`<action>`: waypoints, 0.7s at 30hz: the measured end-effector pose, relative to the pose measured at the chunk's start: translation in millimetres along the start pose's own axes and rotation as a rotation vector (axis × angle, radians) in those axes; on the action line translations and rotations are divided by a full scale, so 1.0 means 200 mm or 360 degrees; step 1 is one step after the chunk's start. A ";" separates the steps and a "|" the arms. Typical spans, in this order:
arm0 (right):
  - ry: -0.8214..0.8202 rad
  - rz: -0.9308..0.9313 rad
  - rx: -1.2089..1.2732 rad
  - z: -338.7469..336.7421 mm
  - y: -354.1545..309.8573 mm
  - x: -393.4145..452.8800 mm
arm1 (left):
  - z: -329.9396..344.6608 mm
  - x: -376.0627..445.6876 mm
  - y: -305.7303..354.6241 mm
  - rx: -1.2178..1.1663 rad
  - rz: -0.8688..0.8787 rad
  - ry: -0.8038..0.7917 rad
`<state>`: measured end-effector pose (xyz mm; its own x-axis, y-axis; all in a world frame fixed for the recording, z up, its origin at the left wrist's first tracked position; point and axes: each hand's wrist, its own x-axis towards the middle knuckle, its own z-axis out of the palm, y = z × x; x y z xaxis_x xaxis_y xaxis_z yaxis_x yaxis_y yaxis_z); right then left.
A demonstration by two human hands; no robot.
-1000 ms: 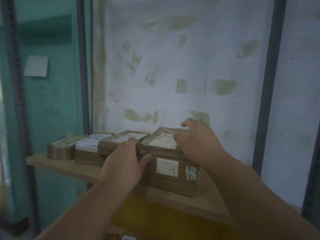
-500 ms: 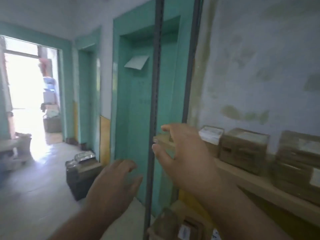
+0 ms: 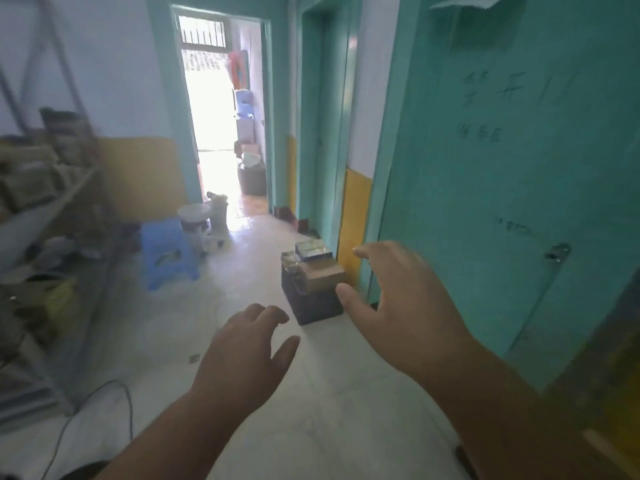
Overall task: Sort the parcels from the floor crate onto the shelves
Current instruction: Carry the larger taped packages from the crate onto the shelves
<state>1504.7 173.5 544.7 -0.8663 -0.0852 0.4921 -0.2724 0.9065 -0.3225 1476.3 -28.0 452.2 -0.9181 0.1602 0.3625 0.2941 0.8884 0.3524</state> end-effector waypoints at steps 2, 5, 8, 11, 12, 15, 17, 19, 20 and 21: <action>-0.0029 0.0004 0.0011 0.18 0.07 0.20 | 0.11 0.19 -0.14 0.0046 -0.0042 -0.0040; -0.0110 0.0029 0.0035 0.42 0.16 0.54 | 0.20 0.50 -0.33 0.0104 -0.0113 -0.0124; -0.0204 0.0016 0.0017 0.65 0.20 0.89 | 0.26 0.78 -0.54 0.0178 -0.0157 -0.0142; -0.0252 0.0010 0.0051 0.92 0.18 1.24 | 0.34 1.03 -0.78 0.0226 -0.0232 -0.0200; -0.0267 0.0013 0.0068 1.02 0.18 1.35 | 0.37 1.12 -0.88 0.0232 -0.0266 -0.0209; -0.0280 0.0036 0.0069 1.34 0.18 1.66 | 0.50 1.39 -1.17 0.0227 -0.0323 -0.0263; -0.0288 0.0099 0.0061 1.54 0.20 1.87 | 0.58 1.64 -1.38 0.0236 -0.0280 -0.0285; -0.0302 0.0164 0.0083 1.71 0.23 2.08 | 0.64 1.91 -1.55 0.0199 -0.0233 -0.0323; -0.0337 0.0185 0.0096 1.77 0.25 2.19 | 0.67 2.05 -1.61 0.0176 -0.0215 -0.0351; -0.0363 0.0205 0.0091 1.81 0.27 2.28 | 0.69 2.18 -1.67 0.0157 -0.0189 -0.0389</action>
<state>942.8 33.7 458.5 -0.9656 -0.0675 0.2512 -0.1714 0.8915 -0.4193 942.0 -194.5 372.8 -0.9849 0.1407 0.1008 0.1644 0.9429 0.2897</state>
